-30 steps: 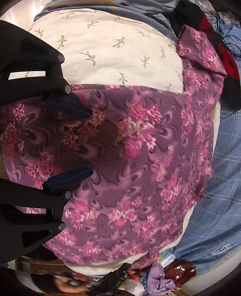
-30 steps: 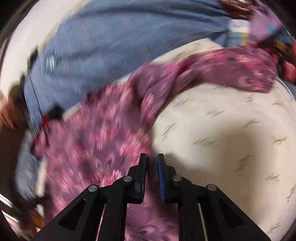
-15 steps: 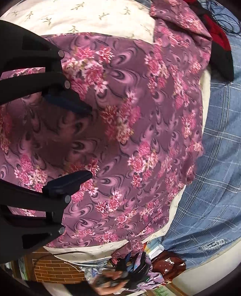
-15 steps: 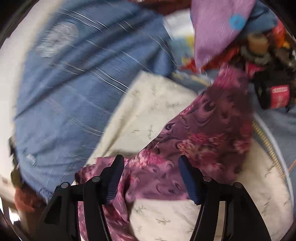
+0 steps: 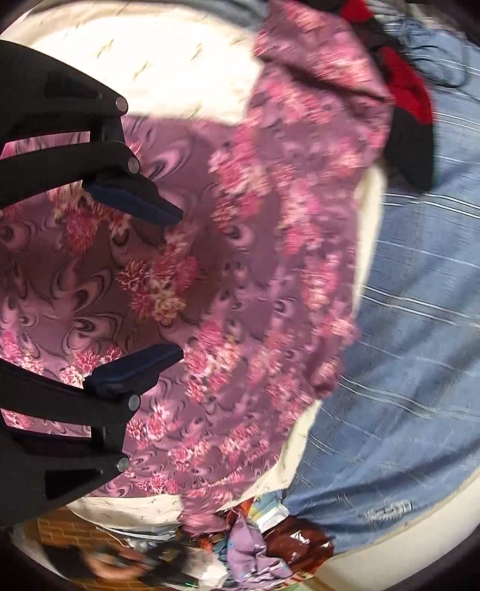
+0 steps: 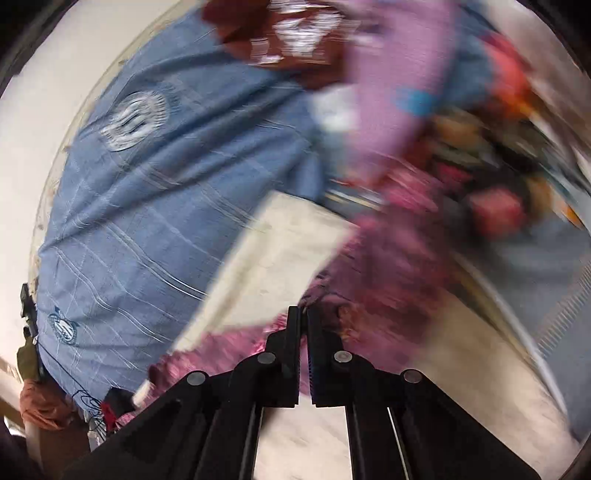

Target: Fold small clothes

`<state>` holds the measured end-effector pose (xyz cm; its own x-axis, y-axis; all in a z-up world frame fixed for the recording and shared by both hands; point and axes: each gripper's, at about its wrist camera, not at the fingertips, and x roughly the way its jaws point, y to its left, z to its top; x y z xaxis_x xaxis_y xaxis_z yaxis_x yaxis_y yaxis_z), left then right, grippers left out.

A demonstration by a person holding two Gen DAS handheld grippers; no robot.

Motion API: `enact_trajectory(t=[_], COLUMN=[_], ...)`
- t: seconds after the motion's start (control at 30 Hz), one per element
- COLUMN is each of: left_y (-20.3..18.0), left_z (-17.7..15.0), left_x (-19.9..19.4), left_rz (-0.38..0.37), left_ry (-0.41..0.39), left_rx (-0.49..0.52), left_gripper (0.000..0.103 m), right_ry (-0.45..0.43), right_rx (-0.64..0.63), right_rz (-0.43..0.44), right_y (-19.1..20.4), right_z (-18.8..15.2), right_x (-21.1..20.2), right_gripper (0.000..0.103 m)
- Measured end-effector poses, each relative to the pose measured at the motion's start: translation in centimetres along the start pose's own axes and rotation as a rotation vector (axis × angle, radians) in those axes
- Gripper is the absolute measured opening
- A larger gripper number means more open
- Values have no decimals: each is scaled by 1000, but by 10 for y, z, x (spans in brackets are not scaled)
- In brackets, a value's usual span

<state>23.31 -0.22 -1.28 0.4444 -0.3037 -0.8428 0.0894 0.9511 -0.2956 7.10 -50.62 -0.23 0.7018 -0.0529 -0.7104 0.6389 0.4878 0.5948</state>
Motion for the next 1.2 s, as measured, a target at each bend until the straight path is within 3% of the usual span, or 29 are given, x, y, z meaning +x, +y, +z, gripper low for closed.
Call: enact_trajectory(t=[0.07, 0.13, 0.27, 0.3, 0.33, 0.4, 0.43, 0.5, 0.63, 0.67, 0.7, 0.73, 0.83, 0.87, 0.93, 1.0, 1.07, 1.17, 1.2], left_y=[1, -7, -20, -22, -23, -25, -25, -27, -30, -29, -26, -25, -14, -10, -10, -17, -25, -30, -31], left_z=[-6, -13, -19, -20, -20, -20, -21, -21, -20, -19, -17, -16, -12, -11, -10, -11, -12, -15, -16], left_x=[15, 15, 17, 17, 18, 19, 20, 21, 22, 20, 18, 16, 14, 14, 15, 19, 21, 21, 20], left_rz=[7, 49, 95, 102, 105, 109, 110, 120, 131, 123, 106, 94, 51, 37, 37, 73, 104, 112, 109], left_ry=[42, 12, 5, 0, -6, -11, -13, -14, -2, 5, 13, 15, 20, 19, 5, -1, 3, 19, 23], left_rx=[-7, 46, 130, 138, 141, 140, 140, 145, 164, 162, 154, 146, 92, 71, 57, 72, 100, 122, 124], left_gripper=[66, 66, 73, 75, 78, 82, 83, 84, 84, 84, 84, 84, 84, 84, 84, 84, 84, 84, 84], right_ry=[30, 47, -82, -120, -132, -129, -129, -82, -16, 16, 35, 2, -268, -342, -319, -248, -174, -148, -169], right_rx=[65, 117, 168, 157, 147, 100, 83, 4, -119, -142, -147, -138, -155, -155, -91, -58, -12, 103, 139], right_rz=[-54, -26, 57, 81, 87, 56, 40, -4, -279, -308, -266, -193, 100, 132, 118, 18, -29, -6, 13], right_y=[-35, -60, -74, -67, -61, -35, -28, 2, 41, 43, 43, 46, 47, 38, 2, -32, -64, -99, -108], right_z=[-17, -23, -15, -4, 5, 28, 35, 51, 62, 63, 66, 70, 68, 63, 52, 37, 18, -3, -8], right_x=[-4, -9, -50, -58, -58, -52, -50, -27, 26, 39, 42, 33, -36, -58, -70, -61, -49, -46, -49], right_gripper=[3, 8, 12, 22, 40, 65, 65, 65, 63, 52, 3, 3, 3, 3, 4, 5, 10, 11, 17])
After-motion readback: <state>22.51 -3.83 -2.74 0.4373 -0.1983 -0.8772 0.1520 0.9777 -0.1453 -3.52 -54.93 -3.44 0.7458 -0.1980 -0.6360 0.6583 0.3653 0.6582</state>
